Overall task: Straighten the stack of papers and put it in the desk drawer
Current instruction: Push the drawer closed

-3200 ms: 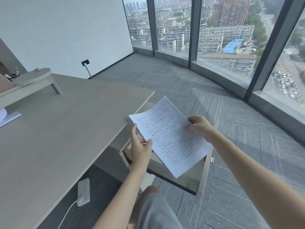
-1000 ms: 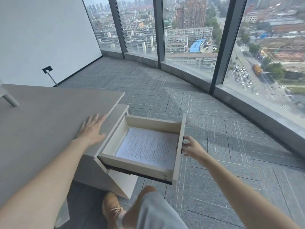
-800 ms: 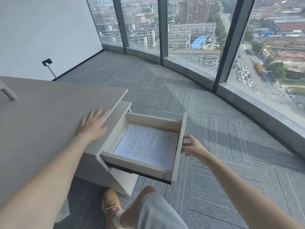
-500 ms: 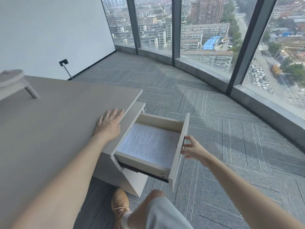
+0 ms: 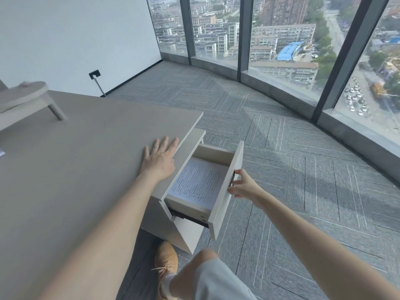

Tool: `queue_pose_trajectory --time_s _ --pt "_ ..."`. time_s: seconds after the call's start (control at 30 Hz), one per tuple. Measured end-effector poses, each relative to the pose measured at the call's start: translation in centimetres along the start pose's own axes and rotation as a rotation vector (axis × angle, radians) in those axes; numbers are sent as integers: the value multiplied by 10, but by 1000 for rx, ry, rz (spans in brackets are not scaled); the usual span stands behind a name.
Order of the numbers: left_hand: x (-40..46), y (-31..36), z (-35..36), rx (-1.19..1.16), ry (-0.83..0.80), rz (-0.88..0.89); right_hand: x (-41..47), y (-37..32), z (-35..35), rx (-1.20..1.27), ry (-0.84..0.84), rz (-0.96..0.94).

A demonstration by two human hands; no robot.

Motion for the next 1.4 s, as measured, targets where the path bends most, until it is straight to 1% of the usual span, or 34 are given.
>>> queue_pose_trajectory --time_s 0.3,0.5,0.8,1.2,1.4 --pt "-2 0 1 -23 6 7 22 -29 35 32 13 -35" --pt "-3 1 0 -17 26 14 36 -52 59 98 -44 -63" --pt "-1 -1 1 -18 35 13 55 -74 83 129 -29 -92" --pt "-2 0 -1 -27 52 19 74 -102 102 107 -29 -134" --pt "-1 -1 0 -36 51 15 81 -106 107 79 -57 -144"
Point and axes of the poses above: each hand's wrist, its own x-axis towards the middle knuckle, its own z-axis out of the palm, y = z × x, the point moved 10 cm from there along x, towards the middle knuckle, and after that the axes turned 11 degrees about -x, right-handed, at the moved point
